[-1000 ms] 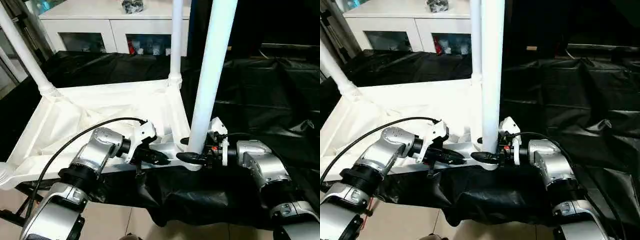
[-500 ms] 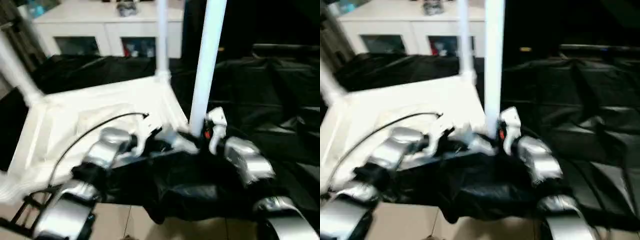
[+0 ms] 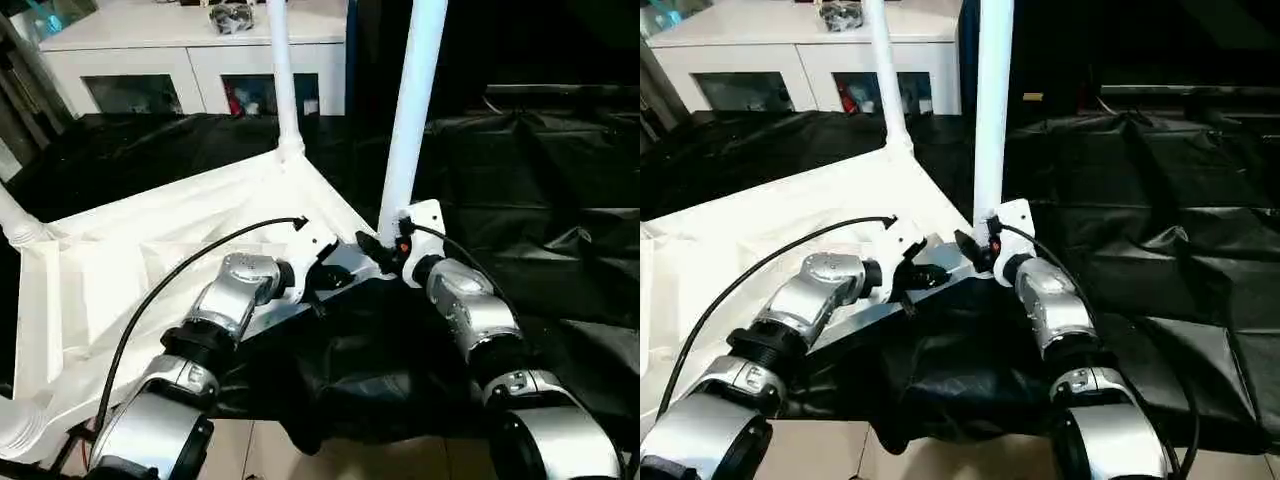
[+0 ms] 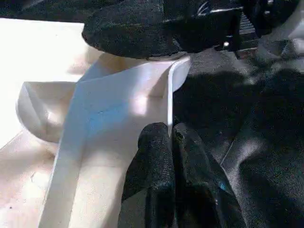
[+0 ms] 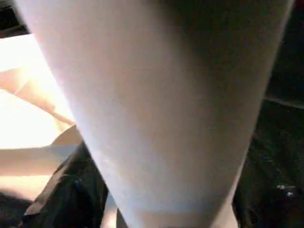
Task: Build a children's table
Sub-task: Rotate leg to tighten
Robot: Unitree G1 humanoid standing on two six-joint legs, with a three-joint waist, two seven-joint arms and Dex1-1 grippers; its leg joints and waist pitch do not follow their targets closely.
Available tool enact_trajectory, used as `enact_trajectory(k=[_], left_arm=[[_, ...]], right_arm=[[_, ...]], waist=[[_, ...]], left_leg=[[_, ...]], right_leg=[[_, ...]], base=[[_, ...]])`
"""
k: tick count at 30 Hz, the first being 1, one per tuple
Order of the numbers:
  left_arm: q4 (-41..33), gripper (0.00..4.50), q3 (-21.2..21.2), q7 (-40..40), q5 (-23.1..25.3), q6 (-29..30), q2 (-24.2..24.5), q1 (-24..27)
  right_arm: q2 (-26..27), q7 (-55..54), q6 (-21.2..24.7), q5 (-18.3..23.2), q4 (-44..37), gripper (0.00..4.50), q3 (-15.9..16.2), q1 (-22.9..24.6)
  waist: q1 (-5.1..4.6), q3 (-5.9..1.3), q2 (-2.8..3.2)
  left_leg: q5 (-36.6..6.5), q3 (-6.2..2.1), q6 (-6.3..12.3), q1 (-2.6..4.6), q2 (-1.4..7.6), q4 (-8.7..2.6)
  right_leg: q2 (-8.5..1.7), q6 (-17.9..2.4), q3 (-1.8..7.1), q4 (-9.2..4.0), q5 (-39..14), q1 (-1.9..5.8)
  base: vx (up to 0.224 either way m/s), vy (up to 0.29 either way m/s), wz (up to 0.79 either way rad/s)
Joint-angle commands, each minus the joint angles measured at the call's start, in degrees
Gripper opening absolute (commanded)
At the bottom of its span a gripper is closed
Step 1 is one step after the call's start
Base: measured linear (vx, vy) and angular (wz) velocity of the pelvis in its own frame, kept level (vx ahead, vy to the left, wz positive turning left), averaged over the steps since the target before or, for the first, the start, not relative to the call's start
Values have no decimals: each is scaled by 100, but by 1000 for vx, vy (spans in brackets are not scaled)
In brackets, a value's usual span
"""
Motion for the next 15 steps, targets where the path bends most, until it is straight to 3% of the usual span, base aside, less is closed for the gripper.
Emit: enact_trajectory(k=[1,6,11,15], left_arm=[[-306,0,-198,-394,-182,-243,-110,-24],[-418,0,-271,-1070,-252,-367,225,37],[-500,0,-297,-1548,-361,-430,413,86],[-541,0,-307,-1863,-438,-414,525,106]], right_arm=[[295,871,144,-51,248,341,613,203],[-260,2603,109,150,-482,341,996,558],[-666,3562,349,300,-854,341,1158,751],[-888,4045,572,364,-1098,341,1256,838]], waist=[[65,-323,-71],[144,-345,-56],[227,-324,-54],[263,-337,-33]], left_leg=[[-1358,-20,423,-11,90,-335],[-1126,-3,646,-1,116,-294],[-1347,-3,549,31,130,-318],[-1362,-10,472,33,138,-322]], right_leg=[[-279,-1350,166,-439,-1145,313],[-264,-1561,158,-373,-503,328],[-269,-1545,170,-407,-845,313],[-279,-1543,178,-391,-798,308]], base=[[0,0,0],[0,0,0],[0,0,0],[0,0,0]])
